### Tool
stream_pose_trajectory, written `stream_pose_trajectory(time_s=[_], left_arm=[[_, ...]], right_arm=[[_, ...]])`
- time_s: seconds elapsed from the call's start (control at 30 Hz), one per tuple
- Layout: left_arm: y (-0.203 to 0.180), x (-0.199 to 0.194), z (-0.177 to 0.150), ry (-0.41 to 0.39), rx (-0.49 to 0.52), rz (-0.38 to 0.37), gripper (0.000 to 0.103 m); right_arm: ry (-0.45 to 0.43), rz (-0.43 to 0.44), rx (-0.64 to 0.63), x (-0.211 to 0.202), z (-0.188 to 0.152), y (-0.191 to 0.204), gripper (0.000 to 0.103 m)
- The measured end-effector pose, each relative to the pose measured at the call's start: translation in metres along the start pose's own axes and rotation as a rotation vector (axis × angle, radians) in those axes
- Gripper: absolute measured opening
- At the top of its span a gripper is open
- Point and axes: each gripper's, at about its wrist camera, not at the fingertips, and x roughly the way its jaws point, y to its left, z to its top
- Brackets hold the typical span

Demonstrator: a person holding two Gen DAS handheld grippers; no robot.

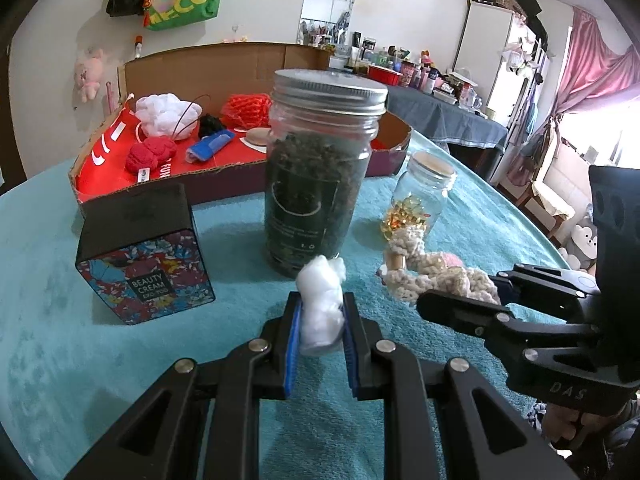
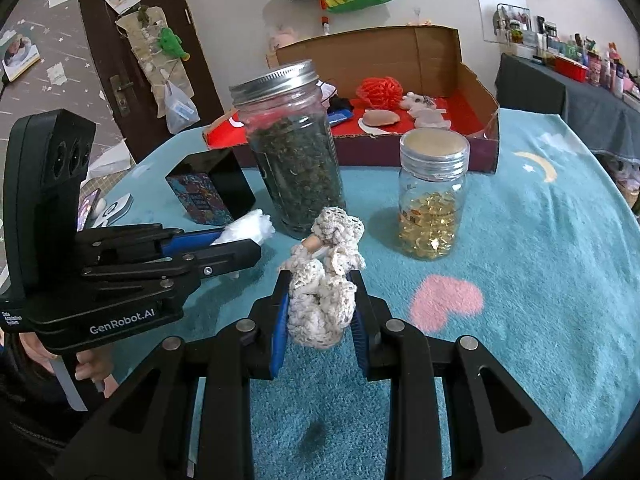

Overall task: Organize soft objects
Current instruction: 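Lift the white cloth with the left tool while the right tool carries the scrunchie toward the box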

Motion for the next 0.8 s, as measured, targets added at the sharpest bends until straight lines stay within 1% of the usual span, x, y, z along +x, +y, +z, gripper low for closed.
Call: stream_pose_trajectory(time_s=[0.3, 0.53, 0.63, 0.73, 0.8], left_arm=[[0.002, -0.001, 0.002, 0.015, 0.008, 0.008, 0.02], [0.007, -0.003, 0.011, 0.042, 0.034, 0.037, 0.02], [0.008, -0.004, 0.015, 0.065, 0.058, 0.055, 0.02], [0.009, -0.002, 0.02, 0.108, 0.063, 0.045, 0.02], [0.008, -0.002, 0.024, 0.124, 0.086, 0.071, 0.02]], right_arm=[[0.002, -0.007, 0.018, -0.002, -0.002, -0.009, 0.025], [0.005, -0.025, 0.04, -0.005, -0.005, -0.021, 0.025], [0.007, -0.031, 0.055, -0.007, -0.007, -0.027, 0.025], [0.006, -0.036, 0.068, -0.009, -0.008, -0.033, 0.025], [0.005, -0.039, 0.076, -0.01, -0.009, -0.037, 0.025]])
